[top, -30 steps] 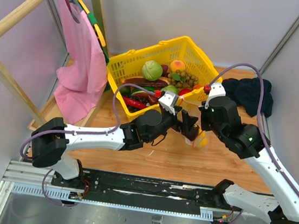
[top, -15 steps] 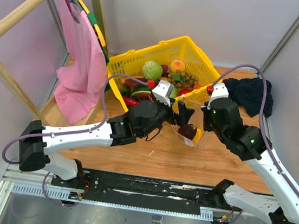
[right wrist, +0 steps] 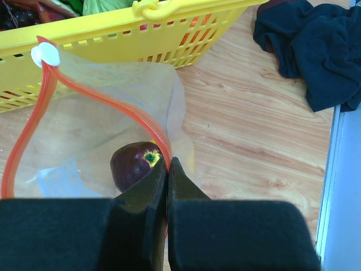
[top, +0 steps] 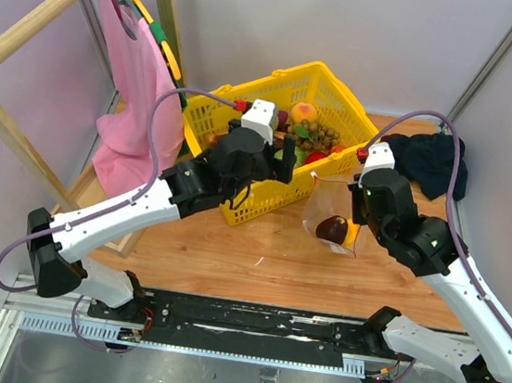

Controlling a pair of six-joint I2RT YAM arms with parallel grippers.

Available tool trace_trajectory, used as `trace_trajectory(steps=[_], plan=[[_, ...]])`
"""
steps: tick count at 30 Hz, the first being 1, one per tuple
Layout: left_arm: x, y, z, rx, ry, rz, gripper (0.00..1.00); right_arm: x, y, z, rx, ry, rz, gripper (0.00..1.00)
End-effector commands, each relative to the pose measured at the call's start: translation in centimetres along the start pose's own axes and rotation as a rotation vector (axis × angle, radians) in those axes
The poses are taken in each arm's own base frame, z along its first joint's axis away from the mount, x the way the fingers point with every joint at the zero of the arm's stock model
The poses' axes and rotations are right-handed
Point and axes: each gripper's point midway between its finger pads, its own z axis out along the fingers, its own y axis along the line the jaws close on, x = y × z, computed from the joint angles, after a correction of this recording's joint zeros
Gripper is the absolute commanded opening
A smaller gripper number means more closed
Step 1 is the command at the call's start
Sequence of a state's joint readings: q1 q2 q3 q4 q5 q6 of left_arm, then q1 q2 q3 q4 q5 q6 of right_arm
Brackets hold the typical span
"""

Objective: Place the food in the zip-top bag and seal the zipper
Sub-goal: Pick up the fake vegetable from the bin.

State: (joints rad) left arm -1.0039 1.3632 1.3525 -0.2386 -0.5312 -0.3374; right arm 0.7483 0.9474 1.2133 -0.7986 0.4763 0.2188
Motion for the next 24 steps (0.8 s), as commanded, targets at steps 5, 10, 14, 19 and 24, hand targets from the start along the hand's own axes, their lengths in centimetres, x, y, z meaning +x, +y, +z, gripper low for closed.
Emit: trace_trajectory(steps=[5, 10, 14, 19, 24], plan=[[1.8, 7.4, 0.8, -0.217, 0.167, -0.128, 0.95, -0.1, 0.1, 0.2, 0.005, -0.011, -0.030, 0.01], [4.9, 9.8, 3.1, -0.286, 0.286, -0.213, 0.92, 0.1, 0.4, 0.4, -0.008, -0.008, -0.040, 0.01], [7.4, 10.7, 4.8, -0.326, 0.380, -0.147, 0.91, 0.2, 0.4, 0.5, -0.008, -0.010, -0.042, 0.02], [9.3, 11.8, 6.6, -0.376, 0.441, -0.147, 0.93, 0.6, 0.5, 0.7, -0.011, -0.007, -0.048, 0.02], [11.0, 12.0, 7.9, -0.382, 0.484, -0.160, 0.93, 0.8, 0.5, 0.8, -0.009, -0.005, -0.054, 0.02]])
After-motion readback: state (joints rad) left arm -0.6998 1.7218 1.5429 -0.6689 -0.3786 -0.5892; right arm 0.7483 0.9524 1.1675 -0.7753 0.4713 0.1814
